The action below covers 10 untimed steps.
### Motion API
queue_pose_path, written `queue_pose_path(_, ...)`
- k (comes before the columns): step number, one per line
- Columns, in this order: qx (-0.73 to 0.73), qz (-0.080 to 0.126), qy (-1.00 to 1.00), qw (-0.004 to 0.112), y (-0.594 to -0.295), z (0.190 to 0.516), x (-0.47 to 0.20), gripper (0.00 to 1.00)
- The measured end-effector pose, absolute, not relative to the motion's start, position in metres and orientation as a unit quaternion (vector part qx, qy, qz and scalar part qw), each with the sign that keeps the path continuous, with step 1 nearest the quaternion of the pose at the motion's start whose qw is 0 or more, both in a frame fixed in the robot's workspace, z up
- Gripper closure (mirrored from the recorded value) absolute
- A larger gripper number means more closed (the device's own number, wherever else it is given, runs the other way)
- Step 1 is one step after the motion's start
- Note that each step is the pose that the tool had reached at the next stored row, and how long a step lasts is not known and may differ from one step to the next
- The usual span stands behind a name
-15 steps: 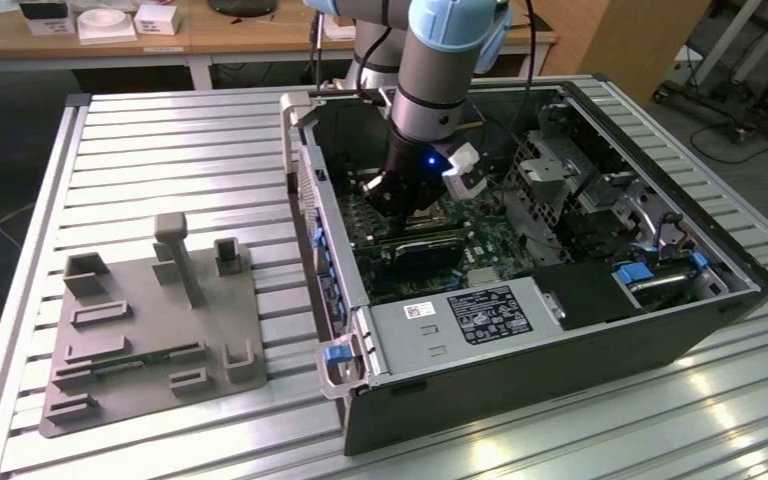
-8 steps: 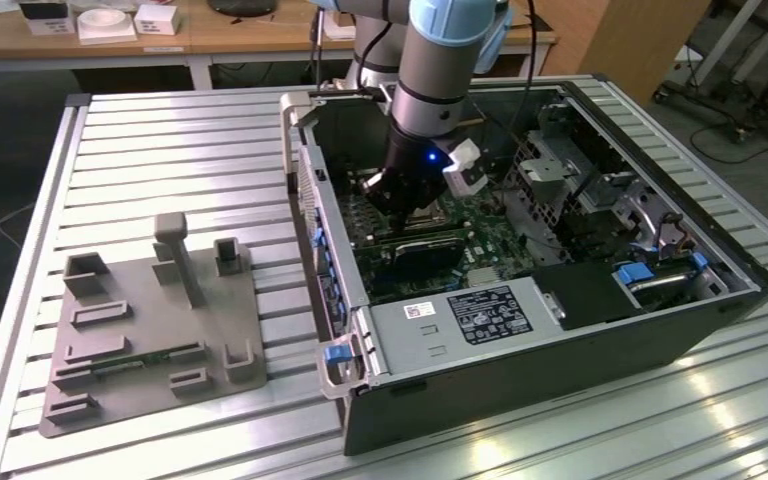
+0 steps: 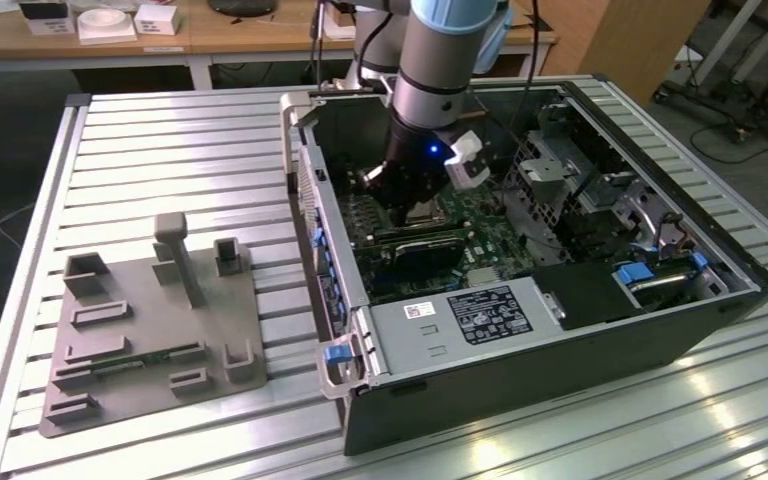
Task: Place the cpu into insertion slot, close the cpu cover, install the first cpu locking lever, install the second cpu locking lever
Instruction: 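Install the second cpu locking lever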
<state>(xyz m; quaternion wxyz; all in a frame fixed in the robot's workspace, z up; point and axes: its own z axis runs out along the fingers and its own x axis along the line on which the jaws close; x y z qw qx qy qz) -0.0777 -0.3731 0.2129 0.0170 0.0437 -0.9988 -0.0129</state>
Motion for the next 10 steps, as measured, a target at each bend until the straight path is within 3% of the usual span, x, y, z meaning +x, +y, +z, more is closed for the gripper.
queue_pose_path(10, 0.044, -0.013, -0.999, 0.017, -0.3728, 0.2203, -0.0777, 0.9)
